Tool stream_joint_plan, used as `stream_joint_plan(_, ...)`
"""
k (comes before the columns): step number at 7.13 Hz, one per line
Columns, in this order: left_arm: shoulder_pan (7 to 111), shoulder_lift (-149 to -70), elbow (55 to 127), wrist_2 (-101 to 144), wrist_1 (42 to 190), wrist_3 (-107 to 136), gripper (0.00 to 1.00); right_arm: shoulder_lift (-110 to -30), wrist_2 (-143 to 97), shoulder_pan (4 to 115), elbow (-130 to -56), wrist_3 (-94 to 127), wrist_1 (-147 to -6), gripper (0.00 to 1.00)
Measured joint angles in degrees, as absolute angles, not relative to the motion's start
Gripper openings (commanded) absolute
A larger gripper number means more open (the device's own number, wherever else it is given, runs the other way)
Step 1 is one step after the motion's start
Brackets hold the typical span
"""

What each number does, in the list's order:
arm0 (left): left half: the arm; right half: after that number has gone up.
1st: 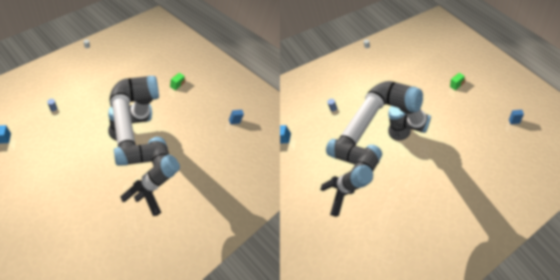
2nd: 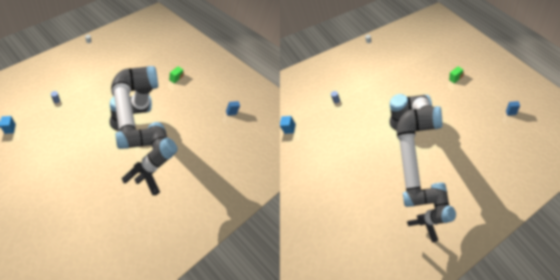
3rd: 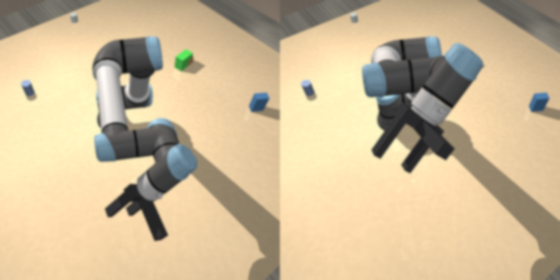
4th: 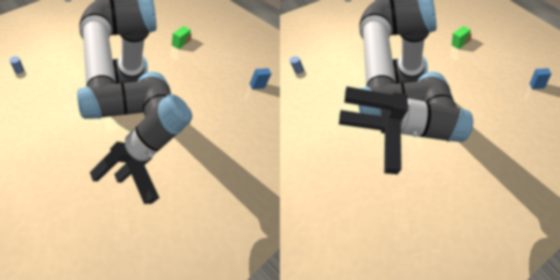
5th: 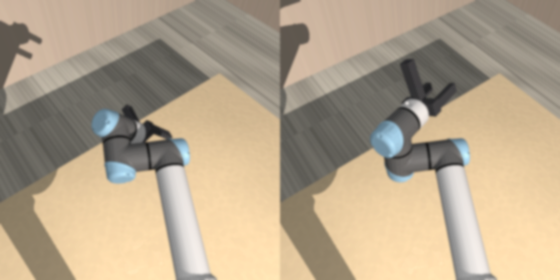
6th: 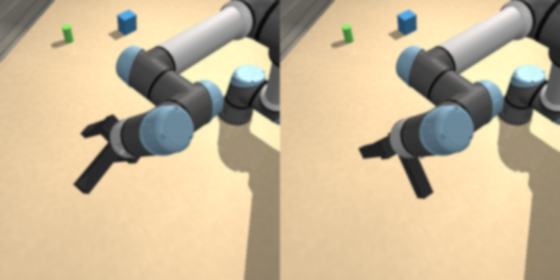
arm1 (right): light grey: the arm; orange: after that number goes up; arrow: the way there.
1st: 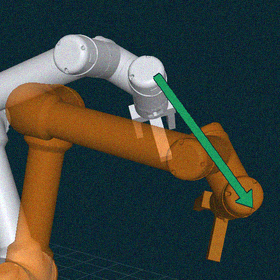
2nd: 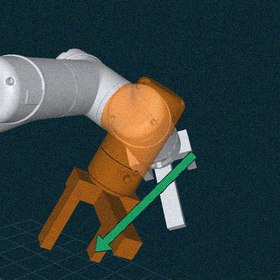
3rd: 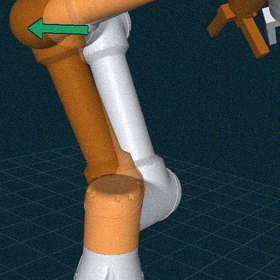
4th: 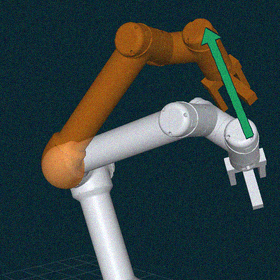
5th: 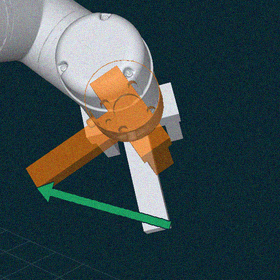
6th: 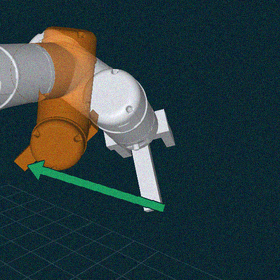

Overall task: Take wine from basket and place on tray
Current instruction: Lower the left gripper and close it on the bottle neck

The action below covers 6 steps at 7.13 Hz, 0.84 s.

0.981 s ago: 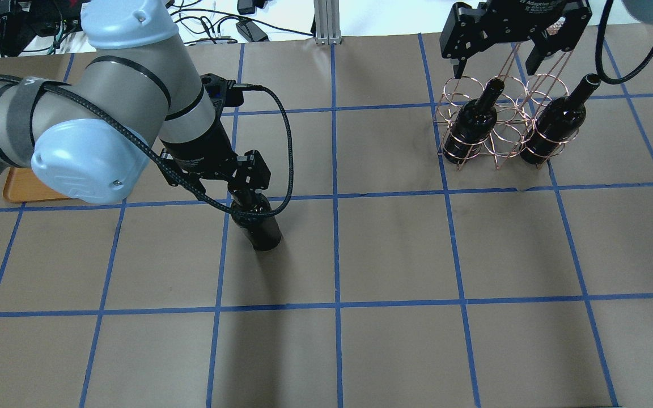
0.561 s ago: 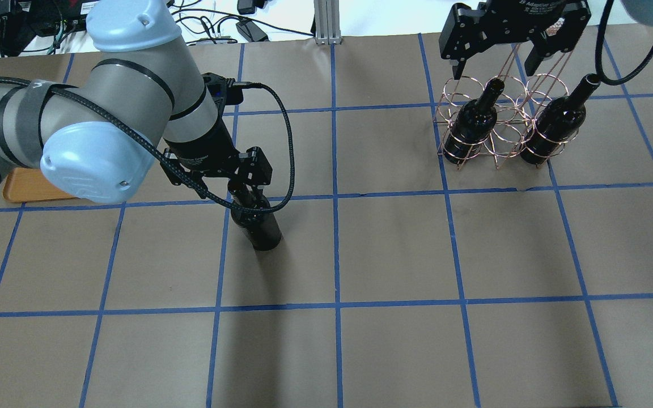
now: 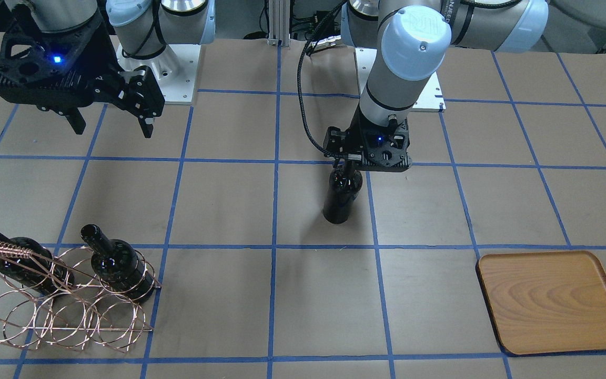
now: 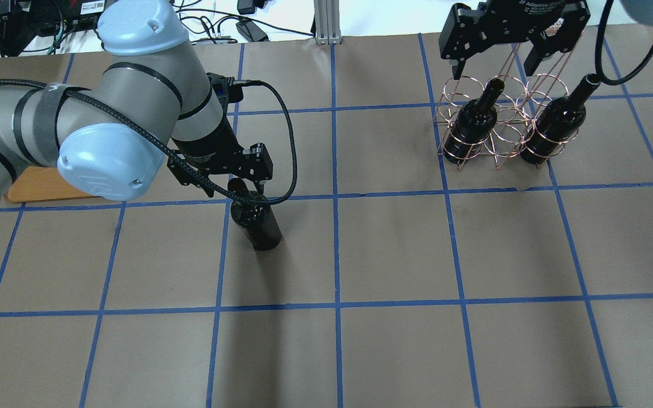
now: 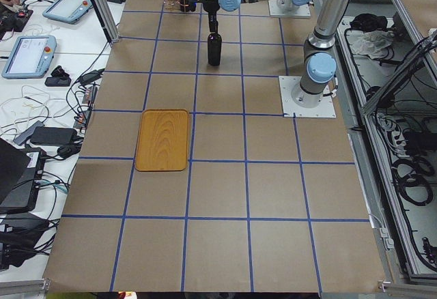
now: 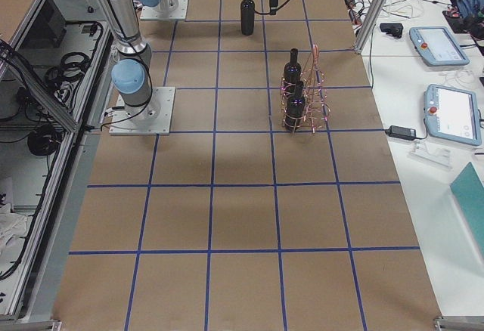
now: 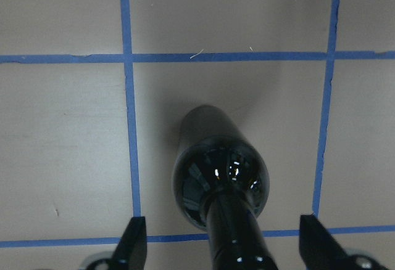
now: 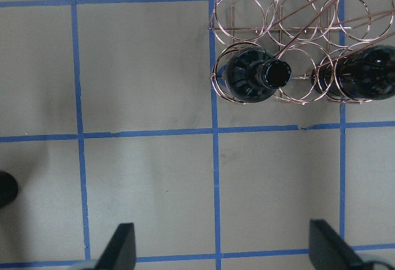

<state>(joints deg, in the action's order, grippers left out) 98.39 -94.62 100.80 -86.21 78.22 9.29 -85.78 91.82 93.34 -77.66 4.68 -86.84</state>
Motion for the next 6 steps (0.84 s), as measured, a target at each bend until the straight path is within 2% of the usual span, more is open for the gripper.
stream_joint_plan(2, 98.5, -95.1, 101.0, -84.8, 78.0, 10.8, 0.33, -85.8, 91.8, 93.3, -78.3, 4.7, -87.5, 1.0)
stream_joint_plan(4, 98.7, -95.2, 101.4, -84.7, 78.1, 10.9, 0.22, -85.8, 91.8, 93.1, -78.5, 4.7, -88.4, 1.0)
stream_joint_plan(5, 99.2, -95.2, 101.9, -84.8, 78.1, 10.9, 0.09, -85.8, 91.8, 93.1, -78.6, 4.7, -88.5, 1.0)
stream_joint_plan(6, 99.6, -95.2, 102.1, -85.1, 78.1, 10.7, 0.0, -85.8, 91.8, 93.1, -78.6, 4.7, -88.6, 1.0)
